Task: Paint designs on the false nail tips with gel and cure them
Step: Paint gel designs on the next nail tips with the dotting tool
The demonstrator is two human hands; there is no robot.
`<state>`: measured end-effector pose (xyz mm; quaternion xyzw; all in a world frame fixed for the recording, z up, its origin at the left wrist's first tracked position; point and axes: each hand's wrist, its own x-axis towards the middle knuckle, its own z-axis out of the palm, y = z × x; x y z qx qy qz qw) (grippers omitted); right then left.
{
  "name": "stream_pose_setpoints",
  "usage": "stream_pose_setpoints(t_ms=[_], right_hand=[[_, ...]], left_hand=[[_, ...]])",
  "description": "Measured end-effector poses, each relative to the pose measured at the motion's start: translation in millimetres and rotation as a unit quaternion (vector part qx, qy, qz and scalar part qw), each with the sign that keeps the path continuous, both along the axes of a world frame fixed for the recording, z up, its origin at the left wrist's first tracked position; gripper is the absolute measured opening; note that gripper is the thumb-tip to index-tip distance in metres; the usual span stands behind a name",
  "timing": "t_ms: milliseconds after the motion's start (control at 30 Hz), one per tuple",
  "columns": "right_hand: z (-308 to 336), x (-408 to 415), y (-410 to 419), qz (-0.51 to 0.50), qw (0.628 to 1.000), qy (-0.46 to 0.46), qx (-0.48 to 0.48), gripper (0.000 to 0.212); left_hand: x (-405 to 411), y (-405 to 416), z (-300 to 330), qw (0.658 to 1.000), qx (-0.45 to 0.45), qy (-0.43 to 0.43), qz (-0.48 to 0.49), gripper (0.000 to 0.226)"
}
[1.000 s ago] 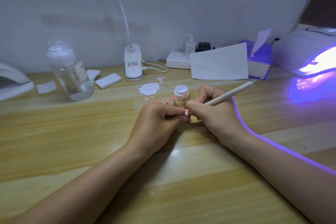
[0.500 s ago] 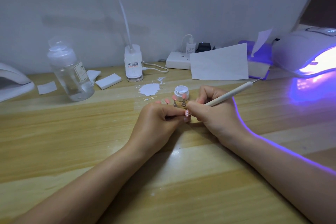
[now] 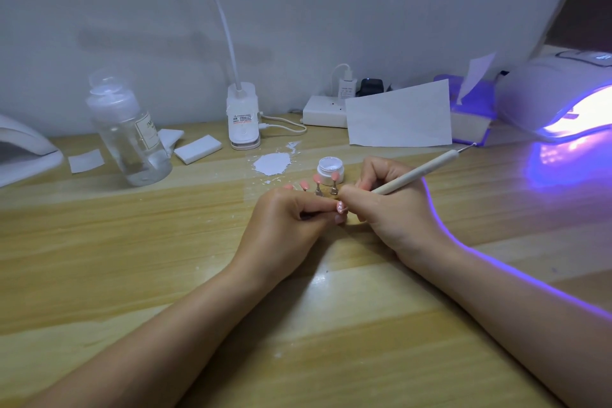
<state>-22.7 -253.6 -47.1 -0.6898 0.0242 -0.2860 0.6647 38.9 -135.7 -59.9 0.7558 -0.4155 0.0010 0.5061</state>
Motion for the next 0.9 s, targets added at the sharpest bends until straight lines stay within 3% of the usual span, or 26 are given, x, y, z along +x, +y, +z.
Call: stream_pose_setpoints(t_ms=[900], right_hand=[[-0.6, 0.8, -1.1, -0.007, 1.000, -0.001, 0.016, 0.042]], left_hand=[[-0.5, 0.0, 1.2, 1.000, 0.008, -0.005, 0.006, 0.011]])
